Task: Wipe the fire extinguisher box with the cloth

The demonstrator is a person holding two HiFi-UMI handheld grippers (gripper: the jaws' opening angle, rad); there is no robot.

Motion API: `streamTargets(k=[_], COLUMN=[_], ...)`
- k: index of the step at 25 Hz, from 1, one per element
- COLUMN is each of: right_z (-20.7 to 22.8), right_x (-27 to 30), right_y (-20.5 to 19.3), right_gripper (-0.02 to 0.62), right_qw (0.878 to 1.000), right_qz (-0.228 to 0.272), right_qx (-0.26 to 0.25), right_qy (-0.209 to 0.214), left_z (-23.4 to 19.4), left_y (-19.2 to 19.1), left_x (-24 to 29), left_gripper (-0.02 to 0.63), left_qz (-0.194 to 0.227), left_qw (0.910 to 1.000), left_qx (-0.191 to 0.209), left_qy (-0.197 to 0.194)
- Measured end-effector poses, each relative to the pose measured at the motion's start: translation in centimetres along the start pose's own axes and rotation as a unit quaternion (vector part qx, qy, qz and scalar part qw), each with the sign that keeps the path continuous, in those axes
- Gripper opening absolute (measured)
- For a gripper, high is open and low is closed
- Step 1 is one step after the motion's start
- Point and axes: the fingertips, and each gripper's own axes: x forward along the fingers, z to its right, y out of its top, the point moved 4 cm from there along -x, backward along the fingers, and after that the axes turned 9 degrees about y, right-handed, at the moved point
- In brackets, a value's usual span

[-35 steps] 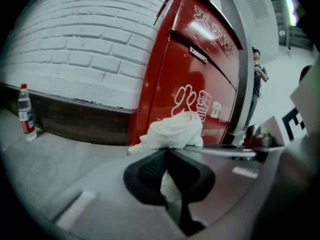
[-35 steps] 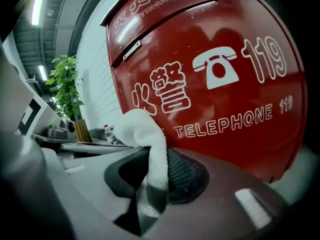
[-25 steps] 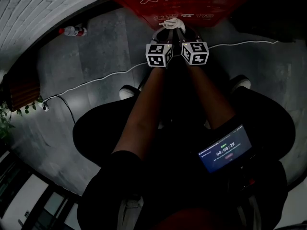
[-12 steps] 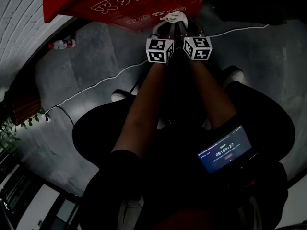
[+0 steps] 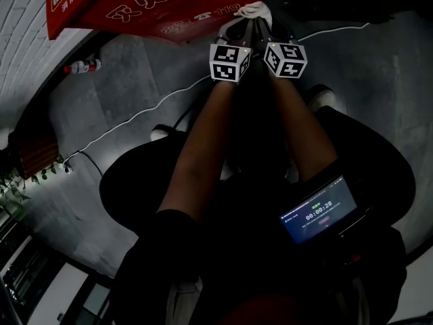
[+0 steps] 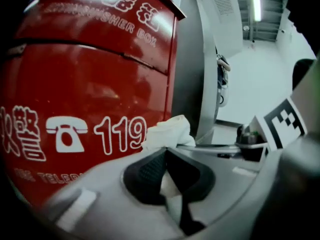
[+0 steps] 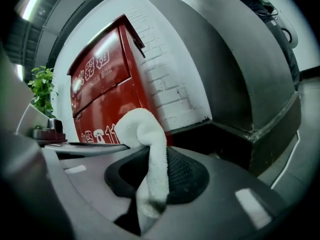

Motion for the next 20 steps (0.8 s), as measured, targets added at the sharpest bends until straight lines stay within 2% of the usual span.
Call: streamTargets(k=[4, 7, 14, 20], right_z=[-2.5, -5.4, -13.6, -19.2], right_x=[-1.5, -2.0, -3.2, -5.6], right_y=[1.9, 4.3, 9.8, 15.4], right_gripper=[0.091, 0.091, 0.091, 0.091], right_qw=[0.999, 0.997, 0.979, 0.968], right_qz=[0.018, 0.034, 0.039, 0.044], right_qx=[-0.015, -0.037, -0.114, -0.131], right_qy=[0.027, 0.062, 0.165, 0.210], left_z=[0.0, -1.5, -3.8, -5.5], left_y=[1.4, 3.9, 9.8, 14.6], left_x=[-3.5, -6.3, -13.5, -20.6], left_gripper=[0.002, 0.002, 0.002, 0.002], left_qz=[0.022, 0.048, 0.107, 0.146], left_qw=[0.9995, 0.9977, 0.9902, 0.9819], left_qx=[-0.010, -0.012, 0.008, 0.030], left_qy=[0.021, 0.047, 0.090, 0.116])
